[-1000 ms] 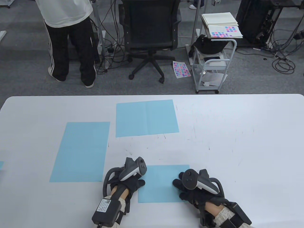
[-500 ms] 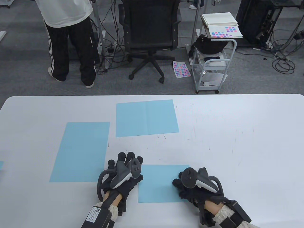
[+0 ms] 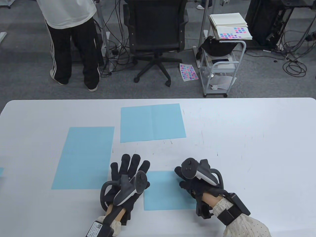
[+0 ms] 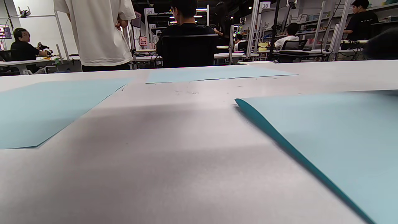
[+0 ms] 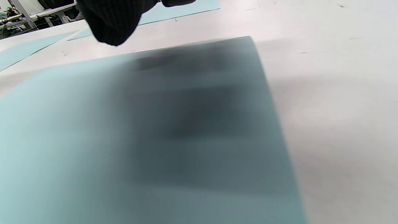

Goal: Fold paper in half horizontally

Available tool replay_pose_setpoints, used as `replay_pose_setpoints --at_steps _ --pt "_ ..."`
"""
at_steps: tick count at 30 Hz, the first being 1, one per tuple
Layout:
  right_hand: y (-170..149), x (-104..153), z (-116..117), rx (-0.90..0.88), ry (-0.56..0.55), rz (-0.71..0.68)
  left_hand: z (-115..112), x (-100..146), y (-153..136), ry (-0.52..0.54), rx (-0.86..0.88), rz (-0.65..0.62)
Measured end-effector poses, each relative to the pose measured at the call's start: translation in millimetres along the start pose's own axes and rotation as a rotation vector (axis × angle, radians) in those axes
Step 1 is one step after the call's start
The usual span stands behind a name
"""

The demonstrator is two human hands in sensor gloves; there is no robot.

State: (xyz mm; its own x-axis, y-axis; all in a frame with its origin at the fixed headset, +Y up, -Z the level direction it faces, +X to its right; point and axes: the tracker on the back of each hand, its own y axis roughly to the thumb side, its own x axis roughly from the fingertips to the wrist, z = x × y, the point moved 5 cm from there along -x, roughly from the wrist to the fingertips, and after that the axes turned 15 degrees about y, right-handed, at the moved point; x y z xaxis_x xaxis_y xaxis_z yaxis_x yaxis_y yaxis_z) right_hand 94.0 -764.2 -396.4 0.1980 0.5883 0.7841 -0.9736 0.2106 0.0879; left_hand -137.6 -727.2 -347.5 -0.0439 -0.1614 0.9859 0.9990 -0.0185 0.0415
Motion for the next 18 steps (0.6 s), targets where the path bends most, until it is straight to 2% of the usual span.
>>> replay_pose_setpoints --at_steps 5,13,18 --pt "13 -25 2 0.021 0.047 0.038 -2 4 -6 -0.008 0.000 0.004" --pt "20 -44 5 0.104 0.130 0.095 -2 5 -9 -0.007 0.014 0.004" --pt "24 -51 -1 0.133 0.143 0.094 -4 6 -8 -0.012 0.023 0.002"
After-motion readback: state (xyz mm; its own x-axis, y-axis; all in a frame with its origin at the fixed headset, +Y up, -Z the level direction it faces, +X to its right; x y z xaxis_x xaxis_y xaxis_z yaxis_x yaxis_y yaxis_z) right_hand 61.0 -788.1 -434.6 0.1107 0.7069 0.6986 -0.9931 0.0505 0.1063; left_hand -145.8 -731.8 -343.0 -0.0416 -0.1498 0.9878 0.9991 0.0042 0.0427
